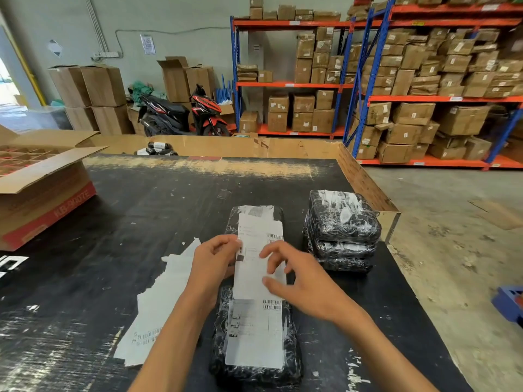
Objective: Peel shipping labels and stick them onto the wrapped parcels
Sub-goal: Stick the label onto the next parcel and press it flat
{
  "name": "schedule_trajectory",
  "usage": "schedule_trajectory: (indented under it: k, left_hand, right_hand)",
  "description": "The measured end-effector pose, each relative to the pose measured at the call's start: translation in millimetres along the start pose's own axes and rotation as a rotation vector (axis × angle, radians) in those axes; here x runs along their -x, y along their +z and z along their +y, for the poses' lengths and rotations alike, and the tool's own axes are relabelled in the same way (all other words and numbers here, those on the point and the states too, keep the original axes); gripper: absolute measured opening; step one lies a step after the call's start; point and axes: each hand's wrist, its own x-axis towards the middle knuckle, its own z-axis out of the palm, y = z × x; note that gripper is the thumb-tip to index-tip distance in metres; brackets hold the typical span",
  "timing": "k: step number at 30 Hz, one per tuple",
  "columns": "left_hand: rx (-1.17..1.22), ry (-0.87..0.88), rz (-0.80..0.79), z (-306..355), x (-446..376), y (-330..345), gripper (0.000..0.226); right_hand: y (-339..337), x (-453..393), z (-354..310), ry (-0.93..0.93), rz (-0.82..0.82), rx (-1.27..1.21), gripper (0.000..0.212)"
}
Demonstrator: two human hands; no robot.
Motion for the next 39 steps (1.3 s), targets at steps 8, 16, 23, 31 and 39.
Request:
schedule_trajectory:
  k: [8,16,23,31,39]
  left_hand:
    - [0.091,-0.013,-0.161,-1,-3,-6,0.01]
    - [0.034,-0.005,-0.121,-5,-29,-7,0.015]
    - [-0.156,0.017,-0.08,3,-90,-5,0.017]
    - [-0.295,-0.032,-0.06,-6,-155,-2,0.023]
    - [-0.385,0.011,-0.028,-27,-166,-6,0.025]
  right_hand:
    - [-7,-18,27,0.435,0.255,-0.436,0.012]
    - [-7,-42,41,0.481,0.301,-0.609,0.008]
    - [-10,-92,60,0.571,0.34,-0.577,0.009]
    - [-4,-145,98,0.653,0.36,-0.469,0.004]
    - [7,-154,124,0.669,0.378,-0.357,0.005]
